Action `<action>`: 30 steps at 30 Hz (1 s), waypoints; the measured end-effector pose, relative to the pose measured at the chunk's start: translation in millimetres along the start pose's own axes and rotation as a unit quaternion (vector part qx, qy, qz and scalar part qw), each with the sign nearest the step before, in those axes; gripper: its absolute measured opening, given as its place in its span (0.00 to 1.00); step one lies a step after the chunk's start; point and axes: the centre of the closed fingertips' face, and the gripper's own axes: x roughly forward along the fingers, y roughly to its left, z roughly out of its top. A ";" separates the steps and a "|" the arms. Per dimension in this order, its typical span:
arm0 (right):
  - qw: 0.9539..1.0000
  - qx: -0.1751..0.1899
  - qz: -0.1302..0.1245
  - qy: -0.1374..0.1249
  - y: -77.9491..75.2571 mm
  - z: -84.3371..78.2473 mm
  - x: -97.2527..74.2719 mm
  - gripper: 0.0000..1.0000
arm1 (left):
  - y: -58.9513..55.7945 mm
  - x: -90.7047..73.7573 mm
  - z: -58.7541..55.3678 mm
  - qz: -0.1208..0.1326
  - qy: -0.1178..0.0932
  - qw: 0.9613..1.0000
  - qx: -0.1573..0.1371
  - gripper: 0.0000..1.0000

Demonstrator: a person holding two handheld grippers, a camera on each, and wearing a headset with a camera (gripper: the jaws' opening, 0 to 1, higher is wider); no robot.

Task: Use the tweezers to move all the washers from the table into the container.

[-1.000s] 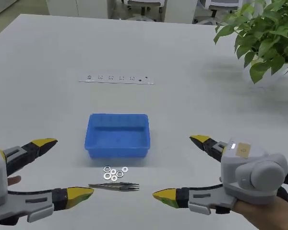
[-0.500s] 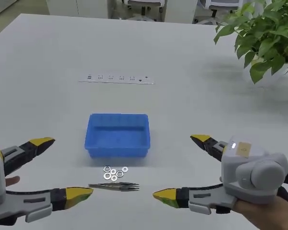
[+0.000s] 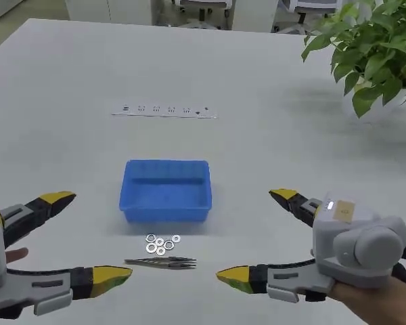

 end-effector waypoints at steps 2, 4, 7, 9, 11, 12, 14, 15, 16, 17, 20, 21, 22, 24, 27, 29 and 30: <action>1.000 -0.001 0.000 0.001 0.0 0.0 0.1 1.00 | 0.3 0.1 0.1 0.000 0.001 1.000 0.001 0.99; 1.000 -0.002 0.001 0.002 0.0 -0.3 0.2 1.00 | 0.4 0.5 0.2 -0.002 0.001 1.000 0.001 0.99; 1.000 -0.006 0.004 0.005 0.2 -0.7 0.3 1.00 | 0.1 1.9 -1.2 -0.006 0.007 1.000 0.008 0.99; 1.000 -0.010 0.008 0.007 0.1 -1.1 0.8 0.99 | -0.2 3.3 -2.2 -0.010 0.011 1.000 0.013 0.98; 1.000 -0.013 0.015 0.012 0.7 -2.3 1.4 0.96 | -1.1 4.8 -4.1 -0.017 0.018 1.000 0.016 0.95; 1.000 -0.015 0.020 0.014 1.9 -3.1 1.8 0.94 | -1.3 5.8 -5.3 -0.020 0.021 0.999 0.018 0.94; 0.999 -0.021 0.030 0.018 3.7 -4.4 3.9 0.92 | -2.8 8.3 -10.2 -0.031 0.031 0.999 0.023 0.92; 0.999 -0.029 0.035 0.019 4.3 -4.5 5.5 0.91 | -3.6 9.3 -13.3 -0.039 0.038 0.998 0.029 0.90; 0.998 -0.039 0.042 0.020 5.5 -4.9 6.4 0.89 | -3.5 10.0 -14.7 -0.042 0.042 0.998 0.031 0.87; 0.997 -0.046 0.049 0.024 7.0 -5.6 7.7 0.87 | -3.4 11.1 -16.6 -0.046 0.047 0.997 0.033 0.86; 0.996 -0.058 0.058 0.028 7.1 -6.3 12.6 0.85 | -4.0 13.7 -21.7 -0.061 0.060 0.995 0.042 0.81; 0.996 -0.062 0.063 0.029 7.6 -5.7 13.6 0.83 | -3.6 14.8 -23.4 -0.063 0.065 0.995 0.044 0.80; 0.995 -0.067 0.071 0.032 8.9 -5.9 15.6 0.82 | -3.5 15.7 -24.9 -0.066 0.070 0.994 0.046 0.78; 0.993 -0.076 0.079 0.033 9.7 -6.2 19.7 0.80 | -4.7 18.3 -28.6 -0.082 0.081 0.992 0.056 0.73; 0.992 -0.078 0.095 0.037 13.1 -8.3 24.3 0.76 | -5.0 22.1 -32.0 -0.094 0.090 0.989 0.069 0.68; 0.990 -0.085 0.104 0.043 15.8 -11.3 28.6 0.75 | -4.8 24.1 -35.7 -0.101 0.100 0.987 0.075 0.63; 0.988 -0.095 0.111 0.047 17.8 -13.5 31.4 0.74 | -5.2 25.1 -38.4 -0.106 0.106 0.985 0.080 0.60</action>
